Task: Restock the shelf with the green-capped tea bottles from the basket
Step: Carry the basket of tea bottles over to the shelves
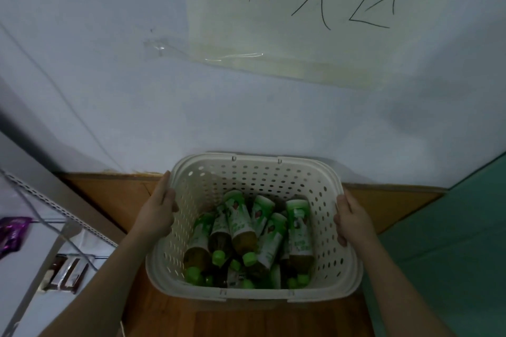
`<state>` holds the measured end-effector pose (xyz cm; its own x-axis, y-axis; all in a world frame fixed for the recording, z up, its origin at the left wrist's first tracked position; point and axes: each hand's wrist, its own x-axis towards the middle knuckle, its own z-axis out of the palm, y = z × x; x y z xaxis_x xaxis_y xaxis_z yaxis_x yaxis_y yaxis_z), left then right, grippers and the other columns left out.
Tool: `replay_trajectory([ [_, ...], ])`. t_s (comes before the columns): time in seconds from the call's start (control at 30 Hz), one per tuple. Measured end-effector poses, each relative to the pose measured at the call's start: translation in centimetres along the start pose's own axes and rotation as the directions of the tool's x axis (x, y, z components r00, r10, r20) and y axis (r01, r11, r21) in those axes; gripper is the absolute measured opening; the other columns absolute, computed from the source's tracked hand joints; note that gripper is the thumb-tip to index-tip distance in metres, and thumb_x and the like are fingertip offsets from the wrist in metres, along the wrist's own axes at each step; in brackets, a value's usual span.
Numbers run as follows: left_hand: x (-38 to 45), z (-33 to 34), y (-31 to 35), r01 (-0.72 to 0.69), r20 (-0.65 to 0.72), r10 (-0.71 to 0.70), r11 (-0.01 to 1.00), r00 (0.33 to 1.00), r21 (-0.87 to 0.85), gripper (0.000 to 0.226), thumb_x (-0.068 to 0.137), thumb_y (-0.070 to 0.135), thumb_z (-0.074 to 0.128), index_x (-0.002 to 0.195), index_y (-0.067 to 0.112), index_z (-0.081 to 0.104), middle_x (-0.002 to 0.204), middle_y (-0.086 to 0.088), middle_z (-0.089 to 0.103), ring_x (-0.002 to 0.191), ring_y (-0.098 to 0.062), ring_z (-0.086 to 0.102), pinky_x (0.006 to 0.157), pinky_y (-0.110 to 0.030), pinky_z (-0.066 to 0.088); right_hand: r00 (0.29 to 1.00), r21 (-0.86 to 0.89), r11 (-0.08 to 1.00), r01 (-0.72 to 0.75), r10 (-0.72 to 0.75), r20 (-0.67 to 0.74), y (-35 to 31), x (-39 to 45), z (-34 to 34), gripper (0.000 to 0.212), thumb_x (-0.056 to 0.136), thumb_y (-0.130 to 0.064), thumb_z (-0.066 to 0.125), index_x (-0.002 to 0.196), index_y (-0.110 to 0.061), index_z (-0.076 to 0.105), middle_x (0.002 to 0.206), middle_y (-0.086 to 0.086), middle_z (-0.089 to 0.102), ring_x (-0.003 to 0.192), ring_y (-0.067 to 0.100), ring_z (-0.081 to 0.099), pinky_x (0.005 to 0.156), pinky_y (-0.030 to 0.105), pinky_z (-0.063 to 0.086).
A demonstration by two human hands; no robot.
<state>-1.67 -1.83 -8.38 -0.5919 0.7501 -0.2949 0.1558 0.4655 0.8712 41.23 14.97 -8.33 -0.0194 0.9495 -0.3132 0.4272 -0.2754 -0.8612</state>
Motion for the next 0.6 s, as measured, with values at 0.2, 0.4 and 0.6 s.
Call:
replay_trajectory([
  [0.2,0.1,-0.4,0.1,0.024,0.079,-0.006,0.971,0.997,-0.237,0.045,0.115,0.037,0.043,0.156,0.056,0.042,0.07,-0.003,0.047,0.052,-0.015,0.039,0.047,-0.028,0.033,0.995,0.061,0.998,-0.03,0.024,0.094,0.5,0.7,-0.7,0.036,0.115,-0.05,0.049,0.119,-0.023,0.073,0.065,0.004,0.045,0.051,0.019,0.038,0.049,0.032,0.036],
  [0.4,-0.1,0.0,0.4,0.011,-0.017,-0.013,0.994,1.0,-0.111,0.05,0.115,0.04,0.042,0.157,0.065,0.031,0.07,-0.004,0.049,0.05,-0.016,0.038,0.046,-0.029,0.033,0.999,0.071,0.997,0.029,-0.03,0.015,0.0,-0.3,-0.7,0.043,0.116,-0.048,0.046,0.151,-0.072,0.038,0.074,0.007,0.052,0.059,0.022,0.044,0.05,0.033,0.042],
  [0.6,-2.4,-0.2,0.2,-0.077,-0.027,0.076,0.997,0.997,-0.026,0.05,0.115,0.036,0.041,0.156,0.064,0.034,0.074,-0.007,0.048,0.055,-0.021,0.039,0.049,-0.031,0.037,0.996,-0.022,0.996,0.088,-0.088,-0.021,0.8,-2.8,-1.4,0.046,0.116,-0.046,0.046,0.154,-0.072,0.04,0.075,0.01,0.052,0.06,0.024,0.045,0.053,0.036,0.046],
])
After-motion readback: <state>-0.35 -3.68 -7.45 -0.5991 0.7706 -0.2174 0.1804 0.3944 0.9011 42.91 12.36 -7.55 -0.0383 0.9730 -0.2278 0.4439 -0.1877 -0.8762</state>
